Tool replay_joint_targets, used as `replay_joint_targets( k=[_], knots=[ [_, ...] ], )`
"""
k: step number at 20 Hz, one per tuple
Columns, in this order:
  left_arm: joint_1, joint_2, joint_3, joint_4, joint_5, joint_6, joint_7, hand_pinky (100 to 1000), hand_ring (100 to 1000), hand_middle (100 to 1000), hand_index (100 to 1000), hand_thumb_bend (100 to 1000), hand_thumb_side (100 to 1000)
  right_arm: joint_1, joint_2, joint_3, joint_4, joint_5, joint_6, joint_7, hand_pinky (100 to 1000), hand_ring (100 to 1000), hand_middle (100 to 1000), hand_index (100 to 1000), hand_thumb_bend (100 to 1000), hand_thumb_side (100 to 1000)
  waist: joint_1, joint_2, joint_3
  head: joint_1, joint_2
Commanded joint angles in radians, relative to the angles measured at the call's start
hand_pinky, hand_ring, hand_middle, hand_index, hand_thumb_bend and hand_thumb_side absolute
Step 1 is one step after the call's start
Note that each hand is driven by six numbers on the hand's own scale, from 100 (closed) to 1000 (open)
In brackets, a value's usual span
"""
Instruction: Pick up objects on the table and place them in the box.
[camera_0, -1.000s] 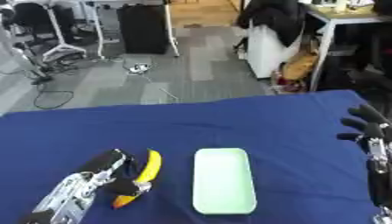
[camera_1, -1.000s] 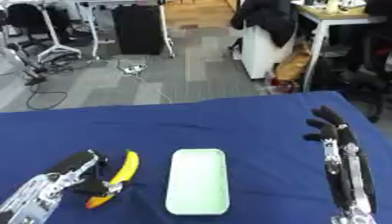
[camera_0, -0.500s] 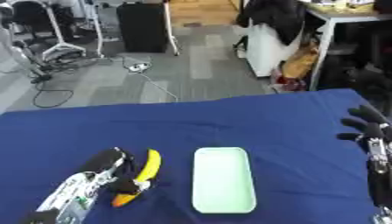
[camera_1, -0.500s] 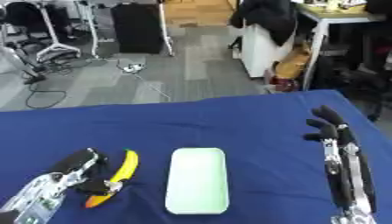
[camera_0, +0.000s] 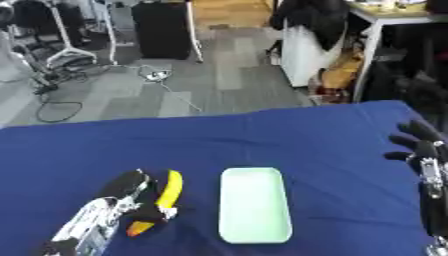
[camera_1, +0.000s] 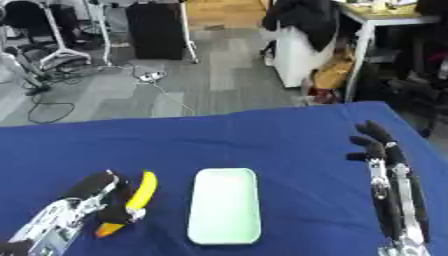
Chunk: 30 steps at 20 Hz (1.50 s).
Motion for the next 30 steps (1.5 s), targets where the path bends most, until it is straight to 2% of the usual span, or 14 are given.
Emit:
replay_joint_targets(
  k=[1,16,20,25,30],
  knots=[
    [-0.022,0.004,0.009,-0.001,-0.010,-0.004,0.004,552,402,453,626,408,630,-0.023,-0.008,0.001,-0.016,0.000,-0.001,0.002,641,779,814,918,100,874,-0.002,-0.010,-0.003,-0.010,-0.014],
    [-0.020,-0.010,0.015,0.027,-0.038,-0.006,0.013,542,400,456,624,397,624,-0.022,-0.006,0.000,-0.018,0.000,-0.001,0.003,641,779,814,918,100,873,-0.001,-0.004,-0.007,-0.013,-0.018],
    [-0.020,-0.010,0.020,0.026,-0.042,0.002,0.030,474,325,414,578,333,576,-0.022,-0.006,0.000,-0.018,0.001,0.000,0.003,641,779,814,919,100,874,-0.001,-0.003,-0.007,-0.014,-0.017],
    [-0.018,-0.011,0.025,0.019,-0.041,0.025,0.088,353,186,270,426,197,463,-0.022,-0.006,0.000,-0.018,0.000,0.000,0.003,641,779,814,919,100,871,-0.002,-0.003,-0.007,-0.014,-0.017],
    [-0.016,-0.012,0.024,0.011,-0.028,0.044,0.145,322,152,228,381,124,403,-0.021,-0.006,-0.001,-0.018,0.000,0.000,0.003,641,779,814,919,100,873,-0.002,-0.003,-0.005,-0.016,-0.016]
  ],
)
